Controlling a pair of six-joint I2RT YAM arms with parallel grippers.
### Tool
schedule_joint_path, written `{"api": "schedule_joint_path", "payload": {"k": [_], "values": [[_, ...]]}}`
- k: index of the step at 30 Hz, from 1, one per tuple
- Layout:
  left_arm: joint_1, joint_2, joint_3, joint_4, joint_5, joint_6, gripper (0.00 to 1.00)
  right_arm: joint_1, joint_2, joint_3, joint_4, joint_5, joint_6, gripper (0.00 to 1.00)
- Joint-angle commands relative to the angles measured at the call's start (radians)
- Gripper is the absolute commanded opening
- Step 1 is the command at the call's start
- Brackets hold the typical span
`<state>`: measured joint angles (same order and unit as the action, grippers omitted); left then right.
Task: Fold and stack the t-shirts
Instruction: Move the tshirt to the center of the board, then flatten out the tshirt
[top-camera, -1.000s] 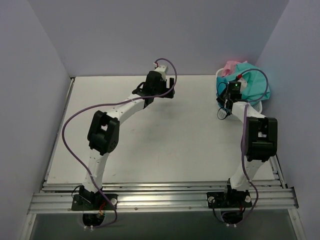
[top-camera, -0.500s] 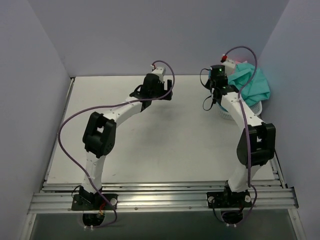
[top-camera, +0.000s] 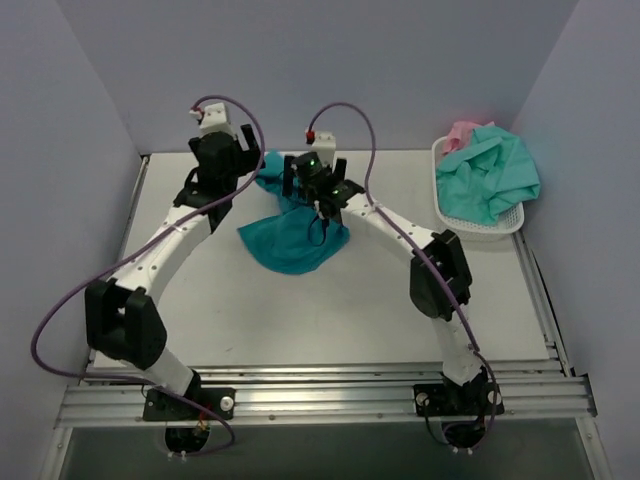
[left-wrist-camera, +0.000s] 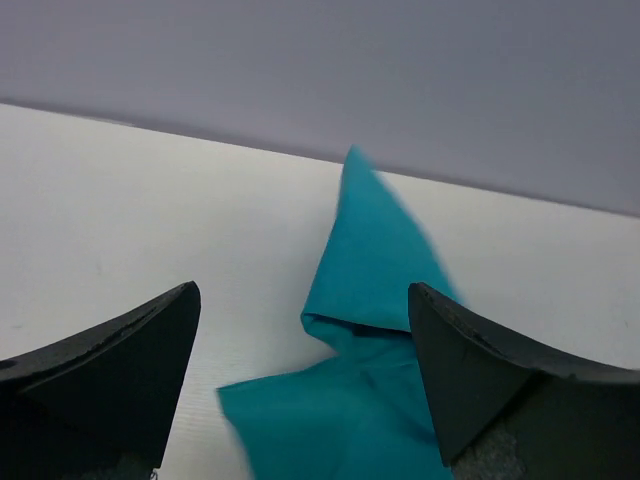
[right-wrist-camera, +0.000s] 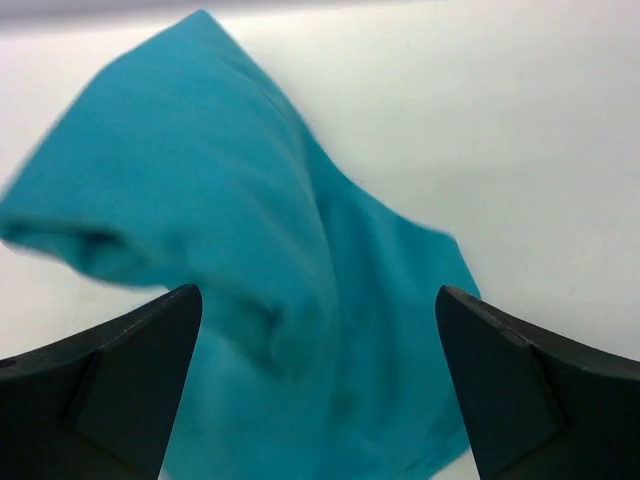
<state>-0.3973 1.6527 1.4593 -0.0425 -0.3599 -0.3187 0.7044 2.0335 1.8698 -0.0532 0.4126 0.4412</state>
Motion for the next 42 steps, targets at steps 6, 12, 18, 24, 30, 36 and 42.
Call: {"api": "schedule_joint_path", "payload": {"k": [6, 12, 18, 24, 30, 36, 42], "values": [[0.115, -0.231, -0.186, 0.093, -0.03, -0.143, 0.94, 0.023, 0.051, -0.115, -0.114, 0.103, 0.047, 1.0], [0.117, -0.124, -0.126, -0.023, -0.059, -0.178, 0.94, 0.0, 0.014, -0.153, -0.114, 0.126, 0.057, 1.0], [0.117, -0.019, -0.184, -0.082, -0.116, -0.354, 0.97, -0.029, 0.014, -0.213, -0.083, 0.123, 0.067, 1.0], [0.1, -0.001, -0.335, -0.167, -0.229, -0.61, 0.93, -0.103, -0.027, -0.349, -0.022, 0.092, 0.097, 1.0], [0.046, -0.019, -0.449, -0.189, -0.329, -0.798, 0.96, -0.137, -0.074, -0.448, 0.021, 0.089, 0.113, 1.0], [0.075, 0.001, -0.485, -0.197, -0.349, -0.839, 0.94, -0.149, -0.119, -0.52, 0.044, 0.083, 0.11, 1.0], [0.198, -0.001, -0.57, -0.042, -0.214, -0.824, 0.89, -0.154, -0.122, -0.534, 0.081, 0.063, 0.108, 1.0]]}}
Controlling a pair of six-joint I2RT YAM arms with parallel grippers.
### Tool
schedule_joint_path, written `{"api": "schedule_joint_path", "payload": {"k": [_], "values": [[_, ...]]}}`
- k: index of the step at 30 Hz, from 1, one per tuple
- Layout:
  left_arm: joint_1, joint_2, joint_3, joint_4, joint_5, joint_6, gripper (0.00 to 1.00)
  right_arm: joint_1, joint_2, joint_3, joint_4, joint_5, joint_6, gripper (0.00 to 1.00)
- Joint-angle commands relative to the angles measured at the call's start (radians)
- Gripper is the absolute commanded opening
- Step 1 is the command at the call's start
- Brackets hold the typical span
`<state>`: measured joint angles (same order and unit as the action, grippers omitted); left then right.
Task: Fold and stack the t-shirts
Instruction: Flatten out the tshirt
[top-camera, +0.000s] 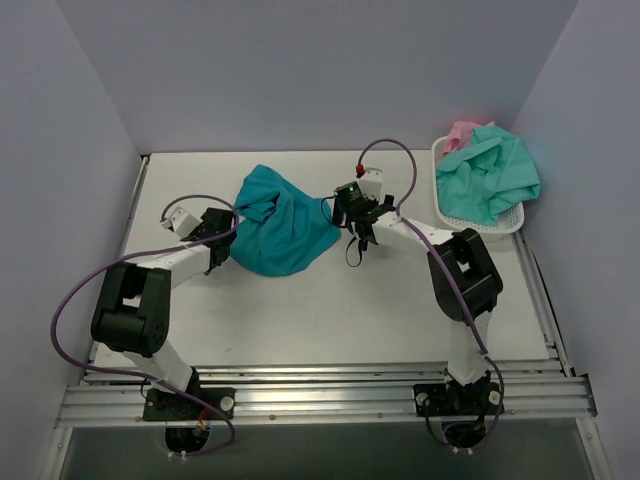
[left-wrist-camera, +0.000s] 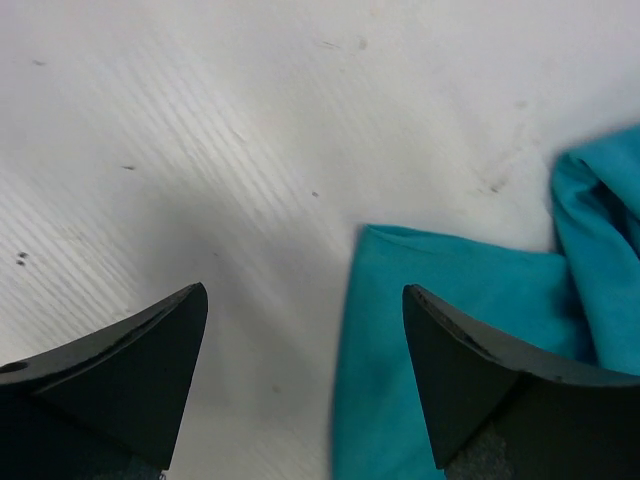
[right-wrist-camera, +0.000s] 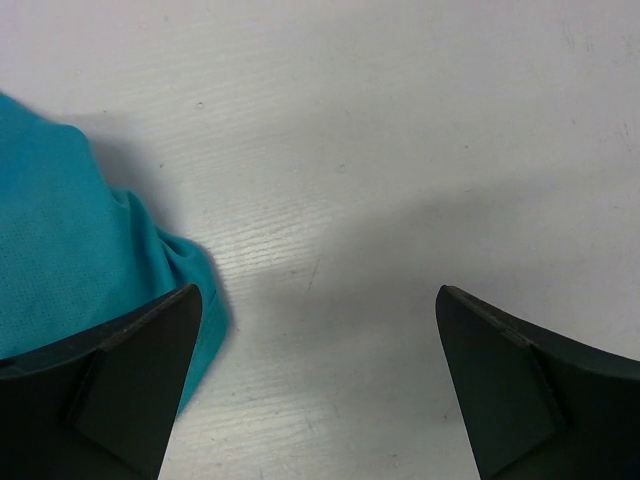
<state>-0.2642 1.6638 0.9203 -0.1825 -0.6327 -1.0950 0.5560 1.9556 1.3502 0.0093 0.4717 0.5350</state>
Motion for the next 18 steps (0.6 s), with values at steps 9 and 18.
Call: {"api": "schedule_joint_path", "payload": {"k": [9, 18], "values": [[0.141, 0.129, 0.011, 0.262, 0.226, 0.001, 0.84, -0.011, -0.038, -0.006, 0.014, 0.018, 0.011, 1.0], [0.143, 0.162, -0.053, 0.402, 0.326, -0.003, 0.8, -0.021, -0.006, 0.016, -0.002, 0.036, 0.008, 1.0]]}}
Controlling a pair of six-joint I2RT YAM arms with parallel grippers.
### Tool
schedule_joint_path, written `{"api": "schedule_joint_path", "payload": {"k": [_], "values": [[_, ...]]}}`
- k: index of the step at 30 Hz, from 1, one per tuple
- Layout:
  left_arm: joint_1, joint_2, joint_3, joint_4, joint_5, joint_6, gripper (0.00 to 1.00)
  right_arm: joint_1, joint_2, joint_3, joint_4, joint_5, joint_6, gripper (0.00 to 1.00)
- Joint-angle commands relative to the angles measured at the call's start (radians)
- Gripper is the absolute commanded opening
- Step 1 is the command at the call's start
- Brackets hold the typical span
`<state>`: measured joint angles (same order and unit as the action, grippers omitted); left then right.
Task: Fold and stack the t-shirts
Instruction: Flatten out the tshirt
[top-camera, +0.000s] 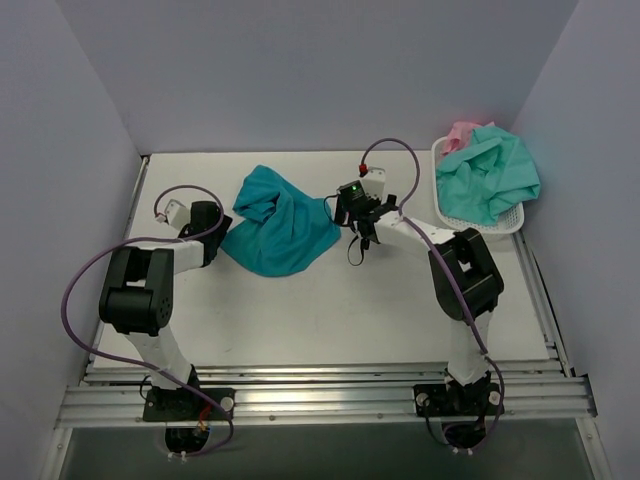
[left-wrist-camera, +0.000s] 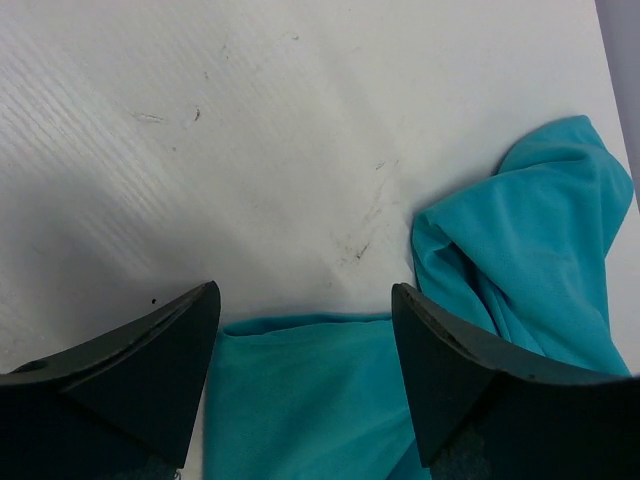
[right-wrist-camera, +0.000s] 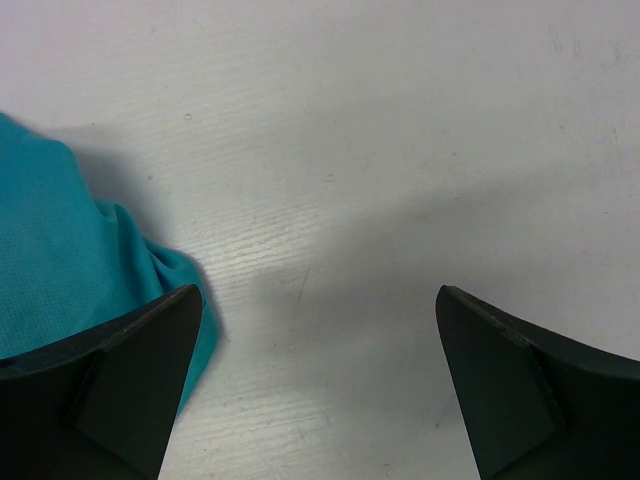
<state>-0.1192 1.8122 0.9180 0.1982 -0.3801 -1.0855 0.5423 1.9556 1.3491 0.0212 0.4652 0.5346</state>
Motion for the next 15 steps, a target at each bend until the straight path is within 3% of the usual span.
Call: {"api": "schedule_joint_path", "payload": {"k": [1, 13, 15], "values": [[-0.002, 0.007, -0.059, 0.027, 0.078, -0.014, 0.79, -0.007, -0.001, 0.021, -0.015, 0.043, 0.008, 1.0], [-0.004, -0.016, -0.131, 0.081, 0.138, -0.05, 0.67, -0.007, 0.026, 0.027, -0.012, 0.036, 0.007, 1.0], [-0.004, -0.016, -0.128, 0.076, 0.139, -0.048, 0.59, -0.007, 0.025, 0.025, -0.012, 0.036, 0.008, 1.0]]}}
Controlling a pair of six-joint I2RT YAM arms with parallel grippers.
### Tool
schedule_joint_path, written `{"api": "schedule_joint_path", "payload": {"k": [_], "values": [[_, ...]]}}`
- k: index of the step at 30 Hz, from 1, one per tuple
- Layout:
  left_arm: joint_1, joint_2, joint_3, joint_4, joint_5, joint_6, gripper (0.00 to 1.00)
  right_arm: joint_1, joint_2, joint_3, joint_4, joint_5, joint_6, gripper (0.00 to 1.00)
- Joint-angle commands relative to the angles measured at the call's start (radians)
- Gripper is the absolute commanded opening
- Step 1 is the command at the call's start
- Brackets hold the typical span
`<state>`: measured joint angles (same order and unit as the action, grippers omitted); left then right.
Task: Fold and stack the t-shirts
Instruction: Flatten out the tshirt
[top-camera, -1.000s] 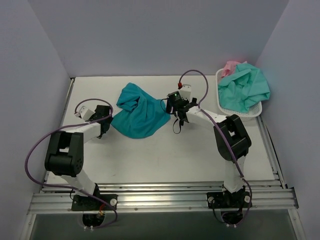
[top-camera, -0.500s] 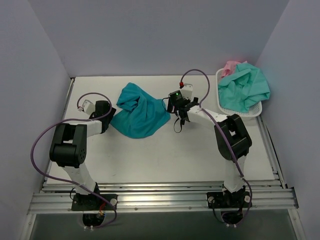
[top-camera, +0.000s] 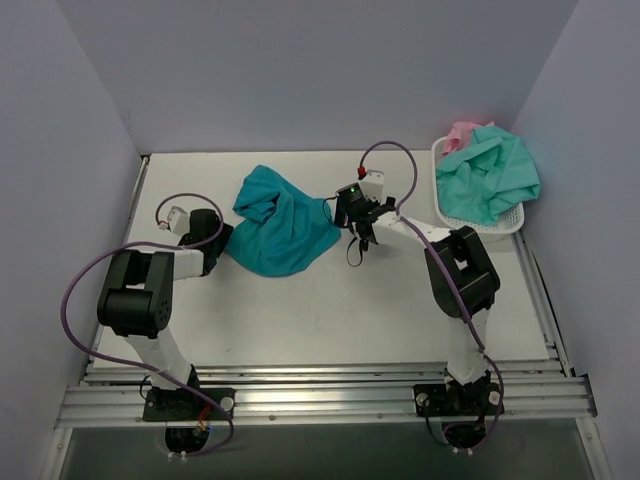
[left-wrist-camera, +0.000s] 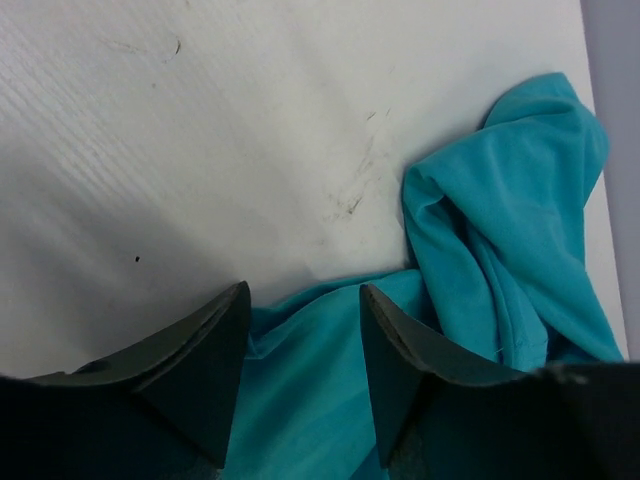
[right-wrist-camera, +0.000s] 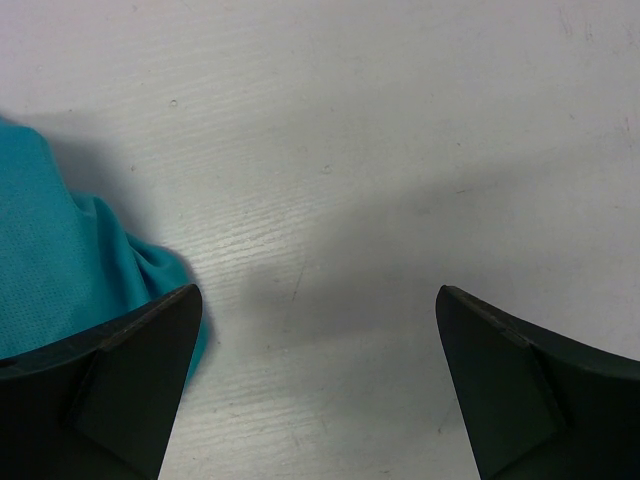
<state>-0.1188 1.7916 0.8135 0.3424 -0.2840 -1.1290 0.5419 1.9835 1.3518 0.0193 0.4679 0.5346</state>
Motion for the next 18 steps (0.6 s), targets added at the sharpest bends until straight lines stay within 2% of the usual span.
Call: {"api": "schedule_joint_path", "payload": {"k": [1, 2, 6, 10, 11, 12, 15, 16, 18], "values": [[-0.004, 0.005, -0.025, -0.068, 0.042, -0.003, 0.55, -0.008, -0.003, 0.021, -0.009, 0.031, 0.008, 1.0], [-0.004, 0.005, -0.024, -0.069, 0.043, -0.003, 0.47, -0.007, -0.005, 0.018, -0.007, 0.031, 0.008, 1.0], [-0.005, 0.003, -0.025, -0.069, 0.045, -0.002, 0.3, -0.008, -0.014, 0.01, -0.007, 0.04, 0.007, 1.0], [-0.013, -0.006, -0.042, -0.056, 0.051, -0.002, 0.29, -0.014, -0.014, 0.004, -0.001, 0.038, 0.007, 1.0], [-0.015, -0.006, -0.042, -0.054, 0.054, -0.003, 0.31, -0.016, -0.012, 0.004, 0.001, 0.035, 0.008, 1.0], [-0.016, -0.006, -0.042, -0.054, 0.062, 0.0, 0.39, -0.016, -0.011, 0.004, 0.001, 0.035, 0.008, 1.0], [-0.022, -0.008, -0.036, -0.056, 0.074, 0.012, 0.5, -0.017, -0.009, 0.004, 0.002, 0.034, 0.007, 1.0], [-0.027, -0.014, -0.036, -0.056, 0.072, 0.018, 0.57, -0.017, -0.009, 0.003, 0.002, 0.034, 0.008, 1.0], [-0.035, -0.024, -0.036, -0.078, 0.065, 0.034, 0.64, -0.019, -0.009, 0.001, 0.002, 0.034, 0.007, 1.0]]}}
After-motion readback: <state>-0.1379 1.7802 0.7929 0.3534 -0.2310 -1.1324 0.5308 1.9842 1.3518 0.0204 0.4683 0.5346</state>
